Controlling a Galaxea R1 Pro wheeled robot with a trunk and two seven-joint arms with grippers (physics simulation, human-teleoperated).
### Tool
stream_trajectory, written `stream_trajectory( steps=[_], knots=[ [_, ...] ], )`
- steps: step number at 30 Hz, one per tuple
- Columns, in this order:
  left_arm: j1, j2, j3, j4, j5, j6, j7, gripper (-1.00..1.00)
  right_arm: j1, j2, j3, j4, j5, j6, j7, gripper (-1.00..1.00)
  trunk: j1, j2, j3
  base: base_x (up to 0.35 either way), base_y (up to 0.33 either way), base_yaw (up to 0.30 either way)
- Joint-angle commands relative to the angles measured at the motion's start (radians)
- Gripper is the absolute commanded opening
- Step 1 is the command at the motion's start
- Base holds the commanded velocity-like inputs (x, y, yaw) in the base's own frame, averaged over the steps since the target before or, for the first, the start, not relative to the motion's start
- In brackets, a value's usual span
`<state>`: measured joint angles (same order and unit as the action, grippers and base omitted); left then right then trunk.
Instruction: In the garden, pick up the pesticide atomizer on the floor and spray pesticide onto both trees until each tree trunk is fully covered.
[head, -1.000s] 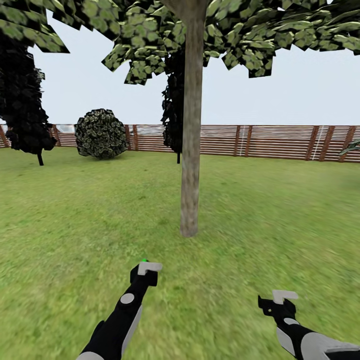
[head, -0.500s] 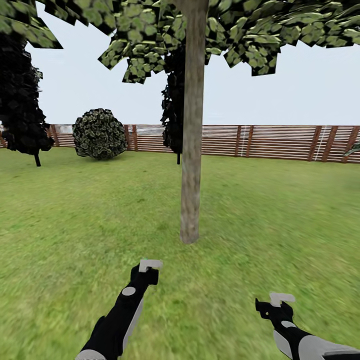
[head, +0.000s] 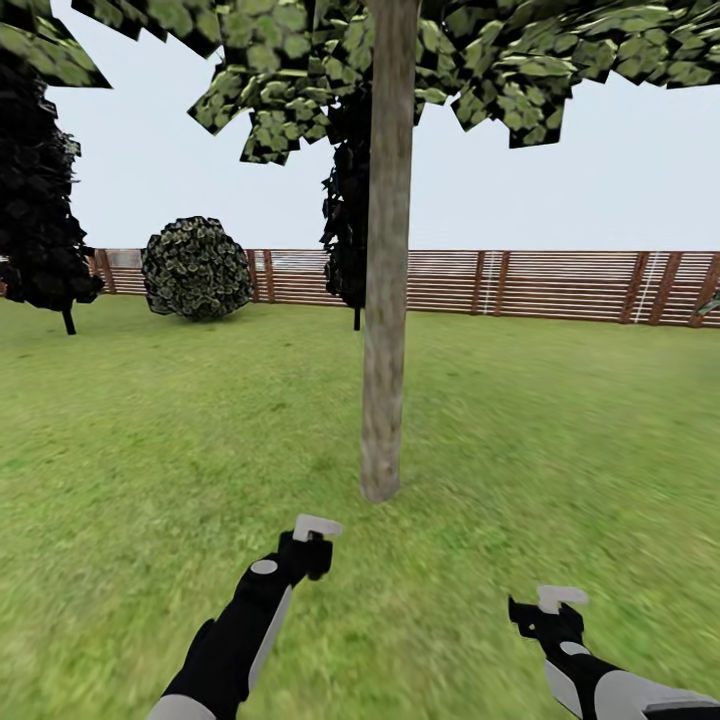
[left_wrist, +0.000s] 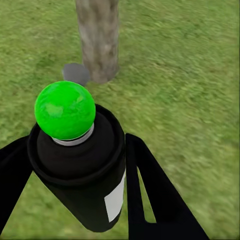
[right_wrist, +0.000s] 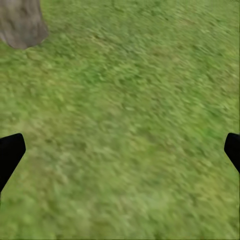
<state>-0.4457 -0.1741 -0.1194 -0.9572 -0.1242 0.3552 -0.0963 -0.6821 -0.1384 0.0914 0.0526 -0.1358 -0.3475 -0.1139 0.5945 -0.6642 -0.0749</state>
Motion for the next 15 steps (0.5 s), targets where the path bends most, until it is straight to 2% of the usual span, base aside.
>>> stream_trajectory(
  steps=[1, 3, 4, 8, 15],
  knots=[
    [-0.001, 0.000, -0.003, -0.011, -0.011, 0.024, -0.008, -1.00, -0.002, 0.001, 0.009, 0.004, -0.010, -0.007, 0.000, 1.00, 0.001, -0.001, -0.002, 0.350, 0.000, 0.000],
    [-0.001, 0.000, -0.014, -0.015, -0.011, 0.034, -0.009, -1.00, -0.002, 0.000, 0.009, 0.004, -0.010, -0.007, 0.000, 1.00, 0.001, -0.001, -0.002, 0.350, 0.000, 0.000],
    [-0.001, 0.000, -0.045, -0.018, -0.011, 0.039, -0.009, -1.00, -0.002, 0.000, 0.009, 0.004, -0.010, -0.007, 0.000, 1.00, 0.001, -0.001, -0.002, 0.350, 0.000, 0.000],
    [-0.001, 0.000, -0.088, -0.020, -0.011, 0.044, -0.009, -1.00, -0.002, 0.000, 0.009, 0.004, -0.010, -0.007, 0.000, 1.00, 0.001, -0.001, -0.002, 0.350, 0.000, 0.000],
    [-0.001, 0.000, -0.102, -0.023, -0.011, 0.045, -0.009, -1.00, -0.002, 0.000, 0.008, 0.004, -0.010, -0.007, 0.000, 1.00, 0.001, -0.001, -0.002, 0.350, 0.000, 0.000]
  ],
)
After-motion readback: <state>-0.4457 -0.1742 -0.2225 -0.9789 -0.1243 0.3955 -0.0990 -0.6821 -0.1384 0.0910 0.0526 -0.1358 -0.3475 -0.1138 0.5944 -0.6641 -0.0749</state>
